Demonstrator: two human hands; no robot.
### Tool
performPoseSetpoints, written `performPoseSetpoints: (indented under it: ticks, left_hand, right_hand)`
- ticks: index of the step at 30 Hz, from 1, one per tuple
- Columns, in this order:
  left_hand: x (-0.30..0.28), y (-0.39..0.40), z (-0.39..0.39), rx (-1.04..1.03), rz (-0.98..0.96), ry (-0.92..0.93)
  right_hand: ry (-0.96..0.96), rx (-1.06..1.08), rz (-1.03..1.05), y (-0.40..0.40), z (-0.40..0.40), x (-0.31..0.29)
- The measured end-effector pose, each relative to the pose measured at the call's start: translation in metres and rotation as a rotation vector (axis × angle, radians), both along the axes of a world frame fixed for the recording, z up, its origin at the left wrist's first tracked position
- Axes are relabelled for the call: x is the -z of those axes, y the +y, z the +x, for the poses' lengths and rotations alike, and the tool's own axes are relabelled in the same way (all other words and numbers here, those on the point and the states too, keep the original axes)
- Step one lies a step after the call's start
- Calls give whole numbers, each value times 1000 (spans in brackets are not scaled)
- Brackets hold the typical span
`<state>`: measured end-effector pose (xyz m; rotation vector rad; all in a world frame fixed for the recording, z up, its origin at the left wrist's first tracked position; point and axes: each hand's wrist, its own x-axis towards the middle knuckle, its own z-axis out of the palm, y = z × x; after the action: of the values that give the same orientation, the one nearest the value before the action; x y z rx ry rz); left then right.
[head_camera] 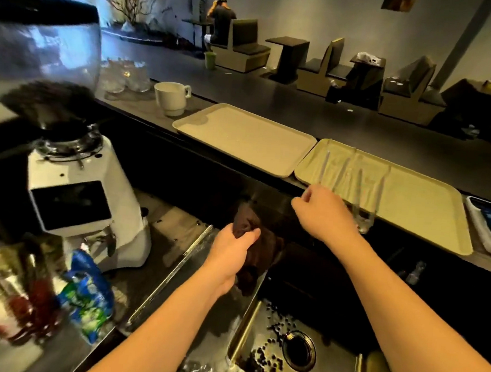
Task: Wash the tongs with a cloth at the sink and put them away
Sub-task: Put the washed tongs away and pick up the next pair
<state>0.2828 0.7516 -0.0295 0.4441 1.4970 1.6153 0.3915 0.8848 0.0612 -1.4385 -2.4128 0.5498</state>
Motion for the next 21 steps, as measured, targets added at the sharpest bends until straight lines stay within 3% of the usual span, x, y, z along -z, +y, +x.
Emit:
performPoseSetpoints:
  ticks: [5,16,21]
  left_hand:
    - [19,-82,-44,-131,-94,-66]
    - [72,-318,-166,-587,-165,-90]
    - [97,-394,-212,-766,-197,-153]
  right_hand:
    - [142,-202,-252,-80,-63,38]
    - [48,-500,-457,-294,-232,120]
    - [-1,-498,-523,-357,-286,155]
